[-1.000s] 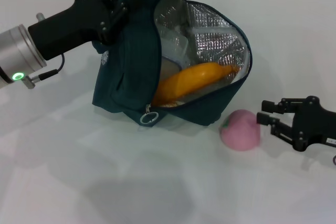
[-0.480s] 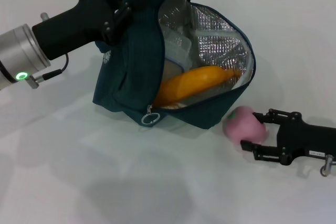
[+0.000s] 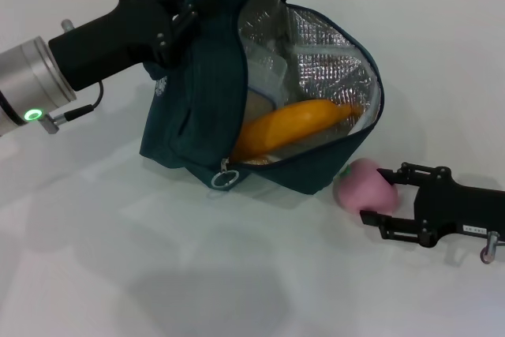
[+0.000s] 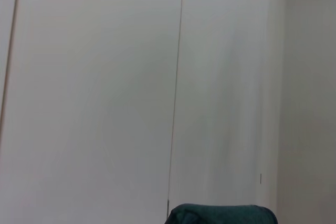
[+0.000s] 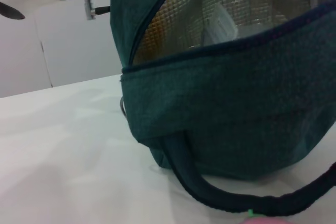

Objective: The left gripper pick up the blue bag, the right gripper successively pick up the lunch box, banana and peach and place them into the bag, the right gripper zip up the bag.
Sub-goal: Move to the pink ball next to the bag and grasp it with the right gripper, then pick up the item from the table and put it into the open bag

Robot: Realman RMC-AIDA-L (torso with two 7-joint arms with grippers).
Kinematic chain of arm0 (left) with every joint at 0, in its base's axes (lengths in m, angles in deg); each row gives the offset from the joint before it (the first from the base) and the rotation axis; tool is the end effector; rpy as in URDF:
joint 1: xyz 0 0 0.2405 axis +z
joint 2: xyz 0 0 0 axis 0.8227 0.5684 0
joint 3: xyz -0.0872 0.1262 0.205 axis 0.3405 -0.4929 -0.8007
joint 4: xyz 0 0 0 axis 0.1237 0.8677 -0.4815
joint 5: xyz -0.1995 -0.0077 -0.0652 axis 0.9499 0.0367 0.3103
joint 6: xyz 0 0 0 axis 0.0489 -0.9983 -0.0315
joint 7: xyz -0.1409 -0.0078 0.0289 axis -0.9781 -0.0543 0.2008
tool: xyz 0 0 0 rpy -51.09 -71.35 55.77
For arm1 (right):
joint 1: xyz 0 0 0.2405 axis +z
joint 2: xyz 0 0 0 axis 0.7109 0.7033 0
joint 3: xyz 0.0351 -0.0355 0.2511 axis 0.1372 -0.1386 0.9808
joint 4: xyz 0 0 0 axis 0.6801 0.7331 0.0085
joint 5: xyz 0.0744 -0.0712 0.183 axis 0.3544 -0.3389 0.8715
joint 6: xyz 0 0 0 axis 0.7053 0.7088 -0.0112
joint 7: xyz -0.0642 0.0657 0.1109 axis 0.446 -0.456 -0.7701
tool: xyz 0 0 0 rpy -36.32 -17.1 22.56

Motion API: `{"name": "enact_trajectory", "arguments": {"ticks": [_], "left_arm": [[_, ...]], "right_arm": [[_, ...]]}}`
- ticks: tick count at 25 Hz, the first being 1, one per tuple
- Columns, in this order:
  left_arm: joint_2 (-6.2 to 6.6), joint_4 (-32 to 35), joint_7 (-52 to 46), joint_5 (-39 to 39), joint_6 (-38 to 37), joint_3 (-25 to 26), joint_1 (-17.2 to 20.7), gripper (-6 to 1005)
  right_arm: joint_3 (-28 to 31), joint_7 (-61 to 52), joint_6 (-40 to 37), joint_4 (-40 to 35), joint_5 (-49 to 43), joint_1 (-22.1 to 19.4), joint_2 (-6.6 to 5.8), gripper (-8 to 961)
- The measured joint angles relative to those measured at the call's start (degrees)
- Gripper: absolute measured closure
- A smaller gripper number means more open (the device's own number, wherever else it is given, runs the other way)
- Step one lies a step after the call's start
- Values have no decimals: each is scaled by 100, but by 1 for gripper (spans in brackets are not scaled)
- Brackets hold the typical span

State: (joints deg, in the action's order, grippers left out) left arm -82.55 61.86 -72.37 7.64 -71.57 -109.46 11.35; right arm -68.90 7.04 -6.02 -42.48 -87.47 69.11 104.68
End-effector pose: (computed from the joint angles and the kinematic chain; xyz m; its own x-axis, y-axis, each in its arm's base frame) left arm -0.2299 0.3515 0.0169 0.6152 0.0216 0.7881 0.4002 -0.8698 -0.2886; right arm 0.3009 0.2962 -0.0475 0.8817 -0.1871 -0.4331 -0.3264 -0.9047 -0.2738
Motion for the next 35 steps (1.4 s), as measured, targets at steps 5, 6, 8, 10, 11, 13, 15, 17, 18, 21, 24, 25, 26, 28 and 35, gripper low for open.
{"name": "enact_trajectory", "arguments": {"ticks": [5, 6, 8, 10, 11, 13, 15, 17, 18, 21, 24, 25, 26, 28, 35], "left_arm": [[0, 0, 0, 3, 0, 0, -11, 965], [0, 2, 0, 3, 0, 0, -13, 965], [0, 6, 0, 8, 0, 0, -13, 965], [0, 9, 2, 10, -1, 0, -10, 964], [0, 9, 2, 10, -1, 0, -10, 964], [-1, 10, 16, 9, -1, 0, -13, 964], [-1, 10, 51, 10, -1, 0, -15, 964], [0, 10, 100, 9, -1, 0, -14, 964], [-1, 19, 121, 9, -1, 0, -10, 964], [0, 53, 159, 9, -1, 0, 8, 964], [0, 69, 187, 7, -1, 0, 12, 964], [0, 69, 187, 7, -1, 0, 12, 965], [0, 71, 200, 6, -1, 0, 14, 965], [1, 71, 207, 5, -1, 0, 15, 965], [0, 108, 211, -20, 0, 0, -2, 965]], "right_arm": [[11, -9, 0, 0, 81, -15, -18, 371], [14, -9, 0, 0, 115, -25, -25, 392], [21, 3, -1, -1, 178, -42, -36, 434], [54, 29, -40, -5, 242, -54, -48, 477], [148, 94, -116, -9, 274, -80, -54, 498], [462, 296, -333, -9, 293, -151, -59, 540], [932, 562, -648, 24, 299, -238, -55, 582], [1217, 668, -810, 41, 303, -286, -47, 640], [1769, 847, -1162, 113, 312, -356, -29, 670], [2227, 1083, -1552, 337, 503, -366, -28, 735], [2326, 1296, -1858, 517, 938, -347, -28, 756], [2311, 1346, -1985, 583, 1120, -320, -21, 763], [2276, 1355, -2145, 627, 1265, -278, -14, 770], [2155, 1330, -2376, 656, 1357, -141, -3, 788], [1167, 868, -2758, 744, 1408, 819, 24, 817]]}}
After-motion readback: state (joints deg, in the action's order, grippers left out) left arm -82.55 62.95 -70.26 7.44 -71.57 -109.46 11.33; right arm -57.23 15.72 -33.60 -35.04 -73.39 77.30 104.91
